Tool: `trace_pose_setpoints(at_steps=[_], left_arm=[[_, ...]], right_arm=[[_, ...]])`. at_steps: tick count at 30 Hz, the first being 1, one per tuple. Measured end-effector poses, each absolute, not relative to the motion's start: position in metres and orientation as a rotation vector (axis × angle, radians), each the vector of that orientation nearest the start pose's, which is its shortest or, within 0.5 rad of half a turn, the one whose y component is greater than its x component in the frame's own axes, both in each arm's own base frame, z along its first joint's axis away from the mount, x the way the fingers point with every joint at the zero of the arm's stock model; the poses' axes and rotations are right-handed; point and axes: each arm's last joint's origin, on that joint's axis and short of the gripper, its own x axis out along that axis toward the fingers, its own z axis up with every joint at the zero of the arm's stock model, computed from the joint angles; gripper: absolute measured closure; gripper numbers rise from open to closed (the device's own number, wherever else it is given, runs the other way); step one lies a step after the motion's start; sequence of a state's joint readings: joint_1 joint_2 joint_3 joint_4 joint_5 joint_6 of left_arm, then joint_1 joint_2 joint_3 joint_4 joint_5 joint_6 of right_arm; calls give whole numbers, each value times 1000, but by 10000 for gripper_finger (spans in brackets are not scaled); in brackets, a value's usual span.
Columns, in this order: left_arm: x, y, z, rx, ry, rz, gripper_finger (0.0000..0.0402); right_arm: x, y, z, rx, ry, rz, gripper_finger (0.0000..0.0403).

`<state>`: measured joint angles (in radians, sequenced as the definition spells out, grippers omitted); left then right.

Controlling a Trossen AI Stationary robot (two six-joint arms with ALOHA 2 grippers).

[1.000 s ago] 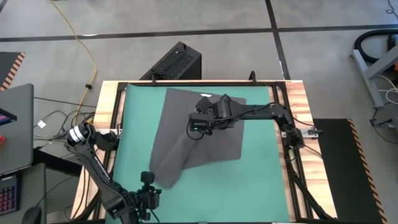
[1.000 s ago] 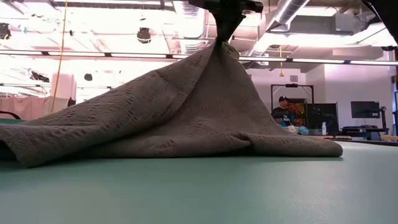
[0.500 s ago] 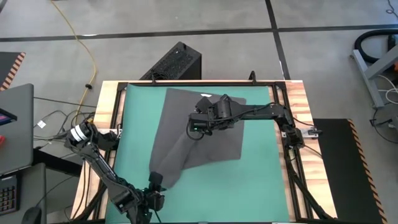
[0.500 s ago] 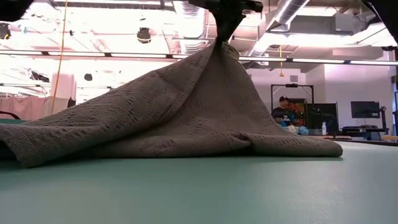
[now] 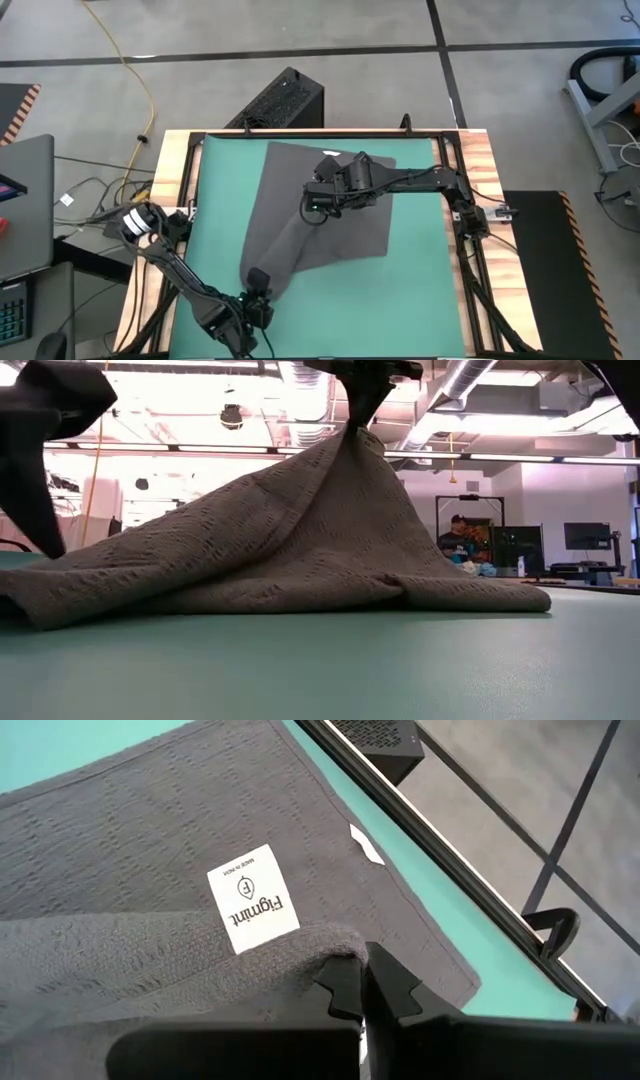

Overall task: Roll towel
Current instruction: Fold the gray towel

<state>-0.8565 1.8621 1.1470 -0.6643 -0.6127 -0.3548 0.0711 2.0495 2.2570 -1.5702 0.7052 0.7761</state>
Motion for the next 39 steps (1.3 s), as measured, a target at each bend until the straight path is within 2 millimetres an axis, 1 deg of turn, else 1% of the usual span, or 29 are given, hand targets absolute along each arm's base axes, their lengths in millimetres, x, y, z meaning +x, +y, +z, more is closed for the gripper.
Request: trace_pose_setpoints(at_steps=[3,7,10,12,15,17,19,22,26,29,31,33,36,39], left_arm=[[234,-244,150,576,1054,-50,284],[232,-243,149,568,1062,-36,304],[232,-236,144,554,1088,-5,318],[234,-231,141,516,1120,0,336],[237,-227,140,457,1148,22,383],[239,-227,144,426,1140,43,395],[242,-228,155,393,1123,56,400],[244,-227,182,324,1050,129,401],[234,-217,221,229,946,219,401],[219,-201,244,142,924,291,401],[209,-190,250,94,925,338,401],[201,-181,250,34,902,377,401],[190,-167,244,-92,857,421,401],[180,-152,230,-267,818,450,401]], right_arm=[[388,9,359,126,971,-963,392],[388,9,359,113,978,-955,392],[388,9,359,112,978,-955,392],[388,9,359,112,978,-955,392],[388,9,359,112,979,-954,392],[388,9,359,112,979,-954,392],[388,9,359,112,979,-954,392],[388,11,359,117,985,-943,392],[388,17,358,151,1004,-908,392],[387,28,357,219,1017,-871,392],[386,38,357,242,1017,-850,392],[385,52,357,260,1017,-825,392],[382,73,356,328,1041,-767,392],[376,97,355,368,1055,-718,392]])
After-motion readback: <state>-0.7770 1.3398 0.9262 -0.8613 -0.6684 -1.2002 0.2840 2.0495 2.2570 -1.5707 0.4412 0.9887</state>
